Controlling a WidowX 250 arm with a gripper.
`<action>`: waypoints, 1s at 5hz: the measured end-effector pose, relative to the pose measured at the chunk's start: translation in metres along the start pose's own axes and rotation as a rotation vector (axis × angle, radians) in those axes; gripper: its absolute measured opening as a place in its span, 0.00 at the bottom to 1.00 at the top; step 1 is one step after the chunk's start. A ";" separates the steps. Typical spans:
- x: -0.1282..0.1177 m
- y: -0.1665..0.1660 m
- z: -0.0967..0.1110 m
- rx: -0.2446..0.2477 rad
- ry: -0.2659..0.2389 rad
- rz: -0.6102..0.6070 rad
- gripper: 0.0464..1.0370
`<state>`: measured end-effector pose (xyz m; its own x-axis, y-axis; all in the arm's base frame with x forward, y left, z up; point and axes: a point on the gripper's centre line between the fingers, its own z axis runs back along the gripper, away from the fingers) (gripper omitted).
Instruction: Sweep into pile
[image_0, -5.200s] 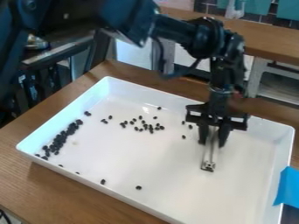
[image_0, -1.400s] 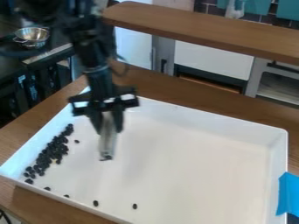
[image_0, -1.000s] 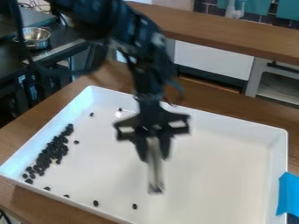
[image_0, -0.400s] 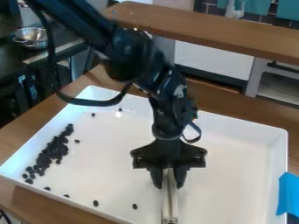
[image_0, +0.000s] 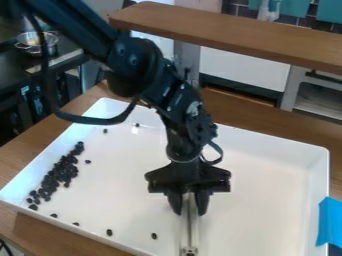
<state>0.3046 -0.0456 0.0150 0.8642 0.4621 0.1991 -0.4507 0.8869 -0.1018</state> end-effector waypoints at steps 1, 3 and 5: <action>0.010 0.028 0.001 0.025 0.028 -0.001 0.34; 0.026 0.070 0.003 0.044 0.041 -0.044 0.34; 0.034 0.109 0.005 0.051 0.069 -0.076 0.34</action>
<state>0.2831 0.0670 0.0158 0.9090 0.3939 0.1363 -0.3924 0.9190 -0.0387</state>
